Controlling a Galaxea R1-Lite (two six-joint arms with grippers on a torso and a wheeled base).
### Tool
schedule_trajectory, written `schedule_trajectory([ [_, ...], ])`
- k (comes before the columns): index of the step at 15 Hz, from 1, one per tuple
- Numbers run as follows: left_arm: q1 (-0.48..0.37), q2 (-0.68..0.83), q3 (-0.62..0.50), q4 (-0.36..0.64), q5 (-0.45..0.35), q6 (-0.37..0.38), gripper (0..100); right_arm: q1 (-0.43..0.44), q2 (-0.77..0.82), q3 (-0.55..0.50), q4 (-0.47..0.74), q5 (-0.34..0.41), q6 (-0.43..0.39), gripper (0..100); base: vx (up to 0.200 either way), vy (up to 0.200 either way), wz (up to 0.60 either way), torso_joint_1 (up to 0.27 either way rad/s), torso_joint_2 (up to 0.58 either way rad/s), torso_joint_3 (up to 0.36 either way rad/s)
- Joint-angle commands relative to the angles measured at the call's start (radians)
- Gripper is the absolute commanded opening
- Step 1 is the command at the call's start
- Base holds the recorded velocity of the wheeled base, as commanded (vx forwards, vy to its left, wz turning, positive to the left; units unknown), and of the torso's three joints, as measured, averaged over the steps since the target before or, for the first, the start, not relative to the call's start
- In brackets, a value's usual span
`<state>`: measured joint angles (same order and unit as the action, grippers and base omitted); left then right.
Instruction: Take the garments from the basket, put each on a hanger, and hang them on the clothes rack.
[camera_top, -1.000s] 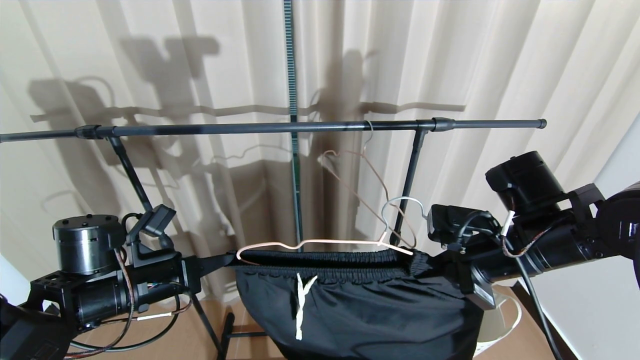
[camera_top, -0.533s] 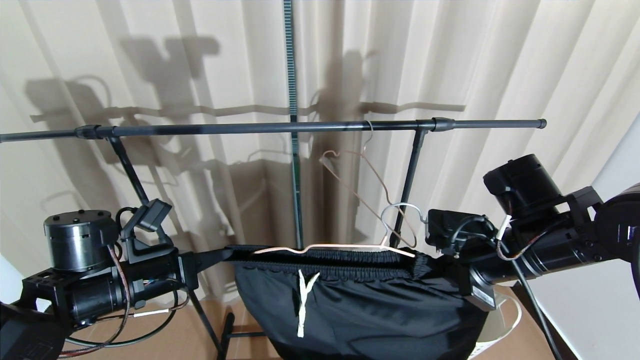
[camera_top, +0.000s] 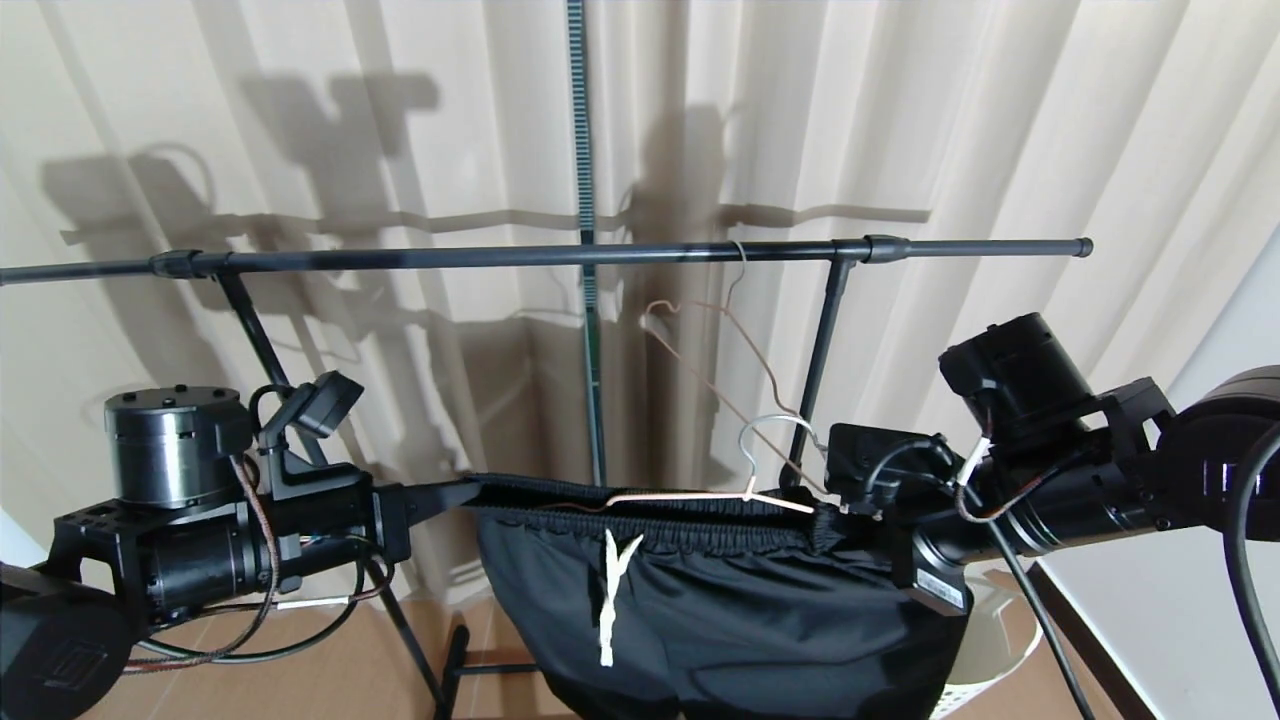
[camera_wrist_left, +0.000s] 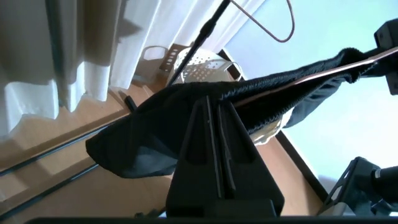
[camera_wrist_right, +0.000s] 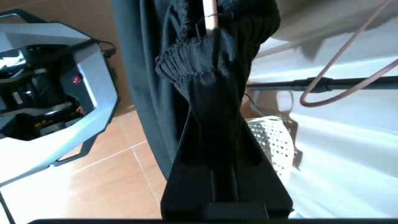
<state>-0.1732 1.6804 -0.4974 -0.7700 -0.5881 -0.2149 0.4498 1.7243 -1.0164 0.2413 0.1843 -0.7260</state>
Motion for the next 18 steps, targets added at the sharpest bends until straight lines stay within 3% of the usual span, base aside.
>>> schedule_trajectory([
  [1, -0.057, -0.034, -0.095, 0.106, 0.06, 0.037, 0, 0.006, 0.015, 0.004, -0.005, -0.005, 0.016, 0, 0.0, 0.0, 0.0, 0.0, 0.0, 0.0],
  [5, -0.138, -0.034, -0.207, 0.27, 0.136, 0.068, 0, 0.009, 0.017, -0.001, -0.01, -0.009, 0.082, 0, 0.0, 0.0, 0.0, 0.0, 0.0, 0.0],
  [7, -0.177, -0.031, -0.276, 0.377, 0.223, 0.101, 0, 0.01, 0.015, -0.007, -0.02, -0.062, 0.086, 0, 0.0, 0.0, 0.0, 0.0, 0.0, 0.0],
  [10, -0.227, -0.03, -0.334, 0.452, 0.297, 0.115, 0, 0.044, 0.04, -0.001, -0.057, -0.134, 0.111, 0, 0.0, 0.0, 0.0, 0.0, 0.0, 0.0],
  [15, -0.301, -0.028, -0.417, 0.578, 0.383, 0.117, 0, 0.069, 0.06, -0.005, -0.105, -0.157, 0.135, 0, 0.0, 0.0, 0.0, 0.0, 0.0, 0.0],
  [18, -0.348, -0.007, -0.458, 0.598, 0.43, 0.115, 0, 0.096, 0.06, -0.008, -0.114, -0.17, 0.229, 0, 0.0, 0.0, 0.0, 0.0, 0.0, 0.0],
])
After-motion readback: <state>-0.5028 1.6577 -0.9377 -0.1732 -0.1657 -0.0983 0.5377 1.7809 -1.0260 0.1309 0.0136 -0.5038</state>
